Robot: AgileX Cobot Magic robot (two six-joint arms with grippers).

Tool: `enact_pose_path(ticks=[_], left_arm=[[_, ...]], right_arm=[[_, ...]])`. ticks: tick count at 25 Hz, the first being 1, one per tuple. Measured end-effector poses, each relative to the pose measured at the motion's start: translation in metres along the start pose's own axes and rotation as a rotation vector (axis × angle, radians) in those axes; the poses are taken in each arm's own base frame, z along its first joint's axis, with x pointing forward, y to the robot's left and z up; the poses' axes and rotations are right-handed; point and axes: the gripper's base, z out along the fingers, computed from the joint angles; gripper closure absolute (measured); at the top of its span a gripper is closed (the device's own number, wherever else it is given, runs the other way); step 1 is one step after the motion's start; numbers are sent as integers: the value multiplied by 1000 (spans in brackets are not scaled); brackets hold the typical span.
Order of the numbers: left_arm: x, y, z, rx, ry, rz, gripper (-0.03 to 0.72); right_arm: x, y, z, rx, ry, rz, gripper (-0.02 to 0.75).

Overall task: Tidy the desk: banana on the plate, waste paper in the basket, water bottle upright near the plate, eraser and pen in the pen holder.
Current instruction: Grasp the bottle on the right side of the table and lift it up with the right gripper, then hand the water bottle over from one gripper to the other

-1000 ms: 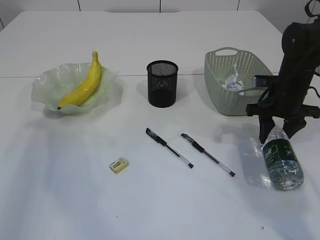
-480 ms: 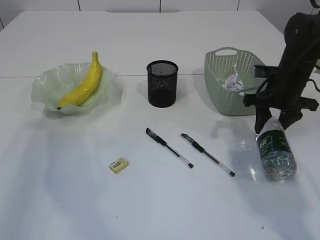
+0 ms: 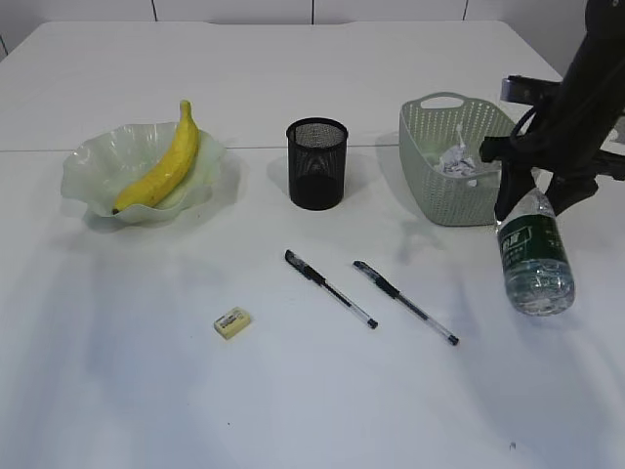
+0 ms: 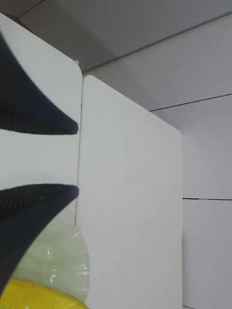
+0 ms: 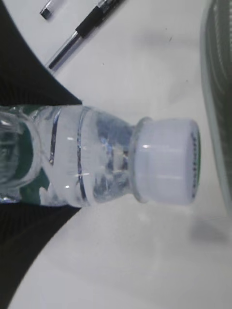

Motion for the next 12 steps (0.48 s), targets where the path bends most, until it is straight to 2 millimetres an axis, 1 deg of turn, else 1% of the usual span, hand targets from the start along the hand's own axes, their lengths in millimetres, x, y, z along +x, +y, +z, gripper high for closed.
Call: enact_pose_path(ticks=[6,12], left_arm=[[0,1,0,-8,-1,-14,452],[3,0,0,3,33,-21,452]], right_arm=[[1,6,-20,-37,-47,-51,375],[-10,19,-44,-145,-137,-149,377]])
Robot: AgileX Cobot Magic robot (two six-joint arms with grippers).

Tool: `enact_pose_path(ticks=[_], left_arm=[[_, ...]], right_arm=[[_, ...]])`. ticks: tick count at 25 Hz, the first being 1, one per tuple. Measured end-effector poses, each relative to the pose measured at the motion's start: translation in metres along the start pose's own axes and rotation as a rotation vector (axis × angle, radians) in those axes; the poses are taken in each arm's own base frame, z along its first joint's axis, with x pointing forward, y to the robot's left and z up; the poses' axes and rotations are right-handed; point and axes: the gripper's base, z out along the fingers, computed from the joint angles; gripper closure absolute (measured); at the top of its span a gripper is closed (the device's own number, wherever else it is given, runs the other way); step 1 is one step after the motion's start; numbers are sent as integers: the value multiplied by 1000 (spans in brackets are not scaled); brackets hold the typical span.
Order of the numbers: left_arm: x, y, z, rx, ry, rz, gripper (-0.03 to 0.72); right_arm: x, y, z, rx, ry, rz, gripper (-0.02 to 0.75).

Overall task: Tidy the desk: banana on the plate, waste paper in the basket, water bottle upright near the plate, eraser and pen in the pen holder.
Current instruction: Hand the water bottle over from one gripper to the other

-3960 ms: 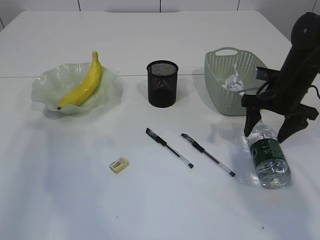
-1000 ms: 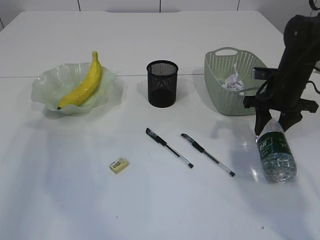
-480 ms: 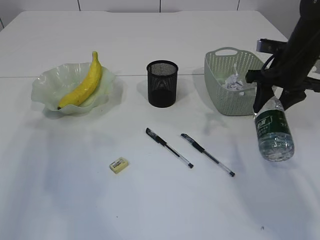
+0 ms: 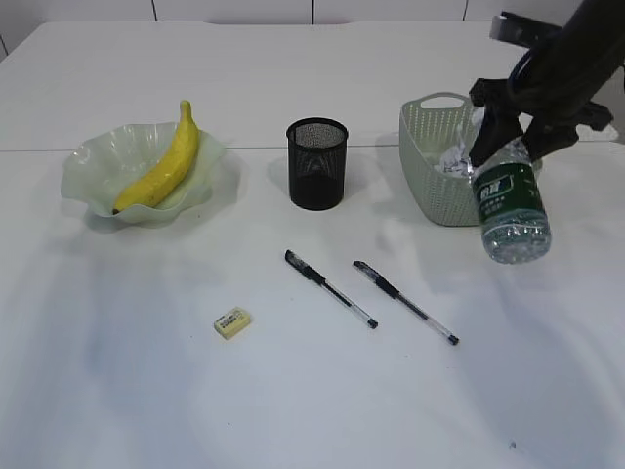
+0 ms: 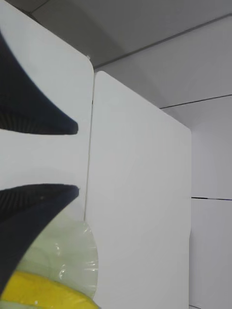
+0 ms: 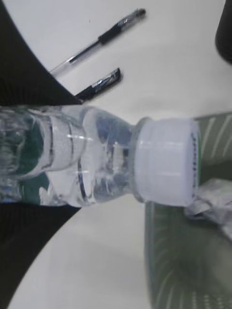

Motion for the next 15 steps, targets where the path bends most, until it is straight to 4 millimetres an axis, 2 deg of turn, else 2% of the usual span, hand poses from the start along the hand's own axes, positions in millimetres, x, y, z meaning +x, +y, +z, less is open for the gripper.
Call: enact_pose_path(ticks=[9,15], left_arm=[[2,-1,0,7,17,0,452],[2,-1,0,7,17,0,452]], right_arm=[[-19,20,-33,-116,-141,-150,378],[-23,22,-37,-127,-183,-153,378]])
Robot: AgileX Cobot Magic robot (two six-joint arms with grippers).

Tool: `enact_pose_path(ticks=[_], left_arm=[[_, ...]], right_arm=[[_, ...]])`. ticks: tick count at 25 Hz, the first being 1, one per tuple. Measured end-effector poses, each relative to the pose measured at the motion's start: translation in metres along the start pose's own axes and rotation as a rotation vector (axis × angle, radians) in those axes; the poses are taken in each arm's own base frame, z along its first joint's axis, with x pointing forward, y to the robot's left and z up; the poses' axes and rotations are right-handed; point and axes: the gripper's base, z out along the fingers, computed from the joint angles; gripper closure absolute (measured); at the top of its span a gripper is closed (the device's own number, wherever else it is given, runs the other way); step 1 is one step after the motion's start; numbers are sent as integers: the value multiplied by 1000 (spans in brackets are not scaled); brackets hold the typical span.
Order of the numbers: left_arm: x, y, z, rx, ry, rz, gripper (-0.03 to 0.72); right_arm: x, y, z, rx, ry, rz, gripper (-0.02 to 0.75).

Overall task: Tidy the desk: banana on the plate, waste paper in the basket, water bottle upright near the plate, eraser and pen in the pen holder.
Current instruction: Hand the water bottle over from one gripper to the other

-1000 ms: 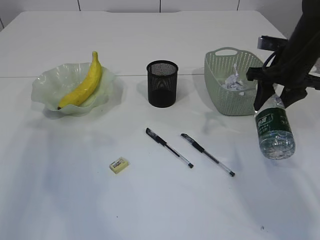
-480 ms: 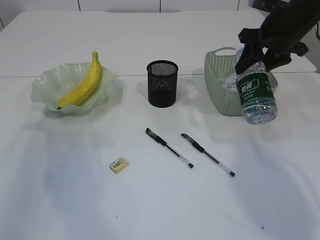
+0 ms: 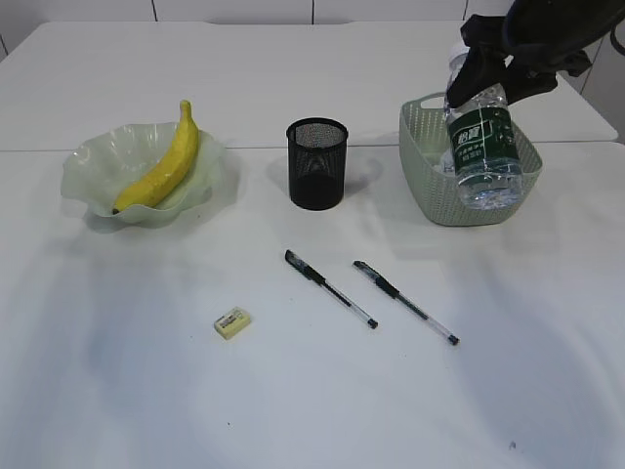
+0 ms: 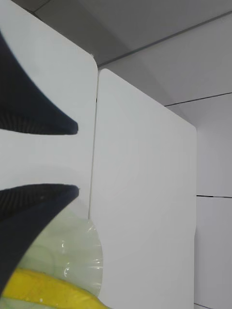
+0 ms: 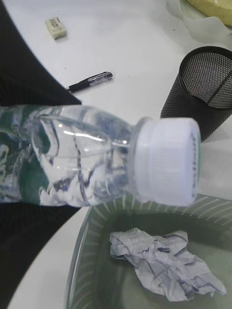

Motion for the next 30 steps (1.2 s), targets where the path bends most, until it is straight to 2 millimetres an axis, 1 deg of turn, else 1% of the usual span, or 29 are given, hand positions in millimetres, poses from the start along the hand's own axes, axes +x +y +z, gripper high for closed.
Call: enact_pose_path(ticks=[14,21,25,30], left_arm=[[-1,0,0,-4,-9,0,452],[-3,2,0,-17,-29,-11,452],[5,-1,0,12,60,-29,452],[16,-7,-2,76,176,14,452]], right_arm=[[0,1,0,-11,3,0,378],[-2,5,3,-72,-15,31,378],[-4,6,9,-109,-37,26,378],[-8,12,8,-180,-85,-100,378]])
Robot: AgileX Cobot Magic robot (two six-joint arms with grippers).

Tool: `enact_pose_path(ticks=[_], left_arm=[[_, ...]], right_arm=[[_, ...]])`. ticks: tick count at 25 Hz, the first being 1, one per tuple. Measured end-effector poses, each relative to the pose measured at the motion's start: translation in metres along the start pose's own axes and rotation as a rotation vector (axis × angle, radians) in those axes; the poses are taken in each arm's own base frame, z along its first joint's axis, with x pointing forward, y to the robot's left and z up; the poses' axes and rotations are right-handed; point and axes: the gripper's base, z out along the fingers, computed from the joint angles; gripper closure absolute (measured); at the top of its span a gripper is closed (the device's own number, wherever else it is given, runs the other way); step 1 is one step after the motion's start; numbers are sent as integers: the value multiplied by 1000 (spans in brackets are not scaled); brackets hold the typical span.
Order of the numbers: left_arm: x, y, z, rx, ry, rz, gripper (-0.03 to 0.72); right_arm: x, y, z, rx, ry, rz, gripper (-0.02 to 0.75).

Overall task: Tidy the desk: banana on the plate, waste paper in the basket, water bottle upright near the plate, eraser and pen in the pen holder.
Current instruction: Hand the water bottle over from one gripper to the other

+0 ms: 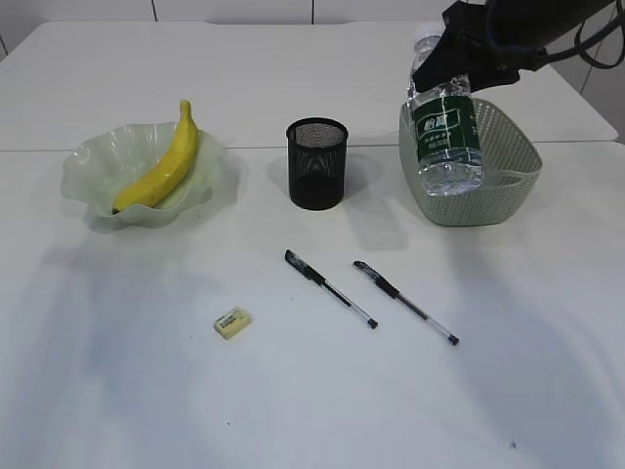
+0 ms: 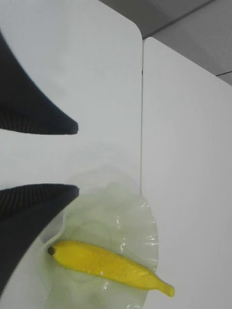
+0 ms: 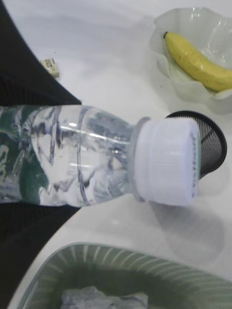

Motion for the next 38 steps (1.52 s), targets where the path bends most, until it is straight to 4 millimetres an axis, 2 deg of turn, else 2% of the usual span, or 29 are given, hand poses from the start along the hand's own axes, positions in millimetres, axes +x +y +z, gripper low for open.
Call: enact_pose_path(ticks=[14,23,32,38], left_arm=[[5,-5,0,44,48,91,452],[5,-33,-4,139,24,183,452],[4,-61,-10,232,-15,253,452],[4,-66,-11,258,-23,233,452]], right_arm=[[-15,27,-6,-268,-231,-398,378],[-22,42,-13,-383,-406,-654,378],[-28,49,-19,-451,-504,-611,378],[-30,51,-22,-470,-543,-606,379]])
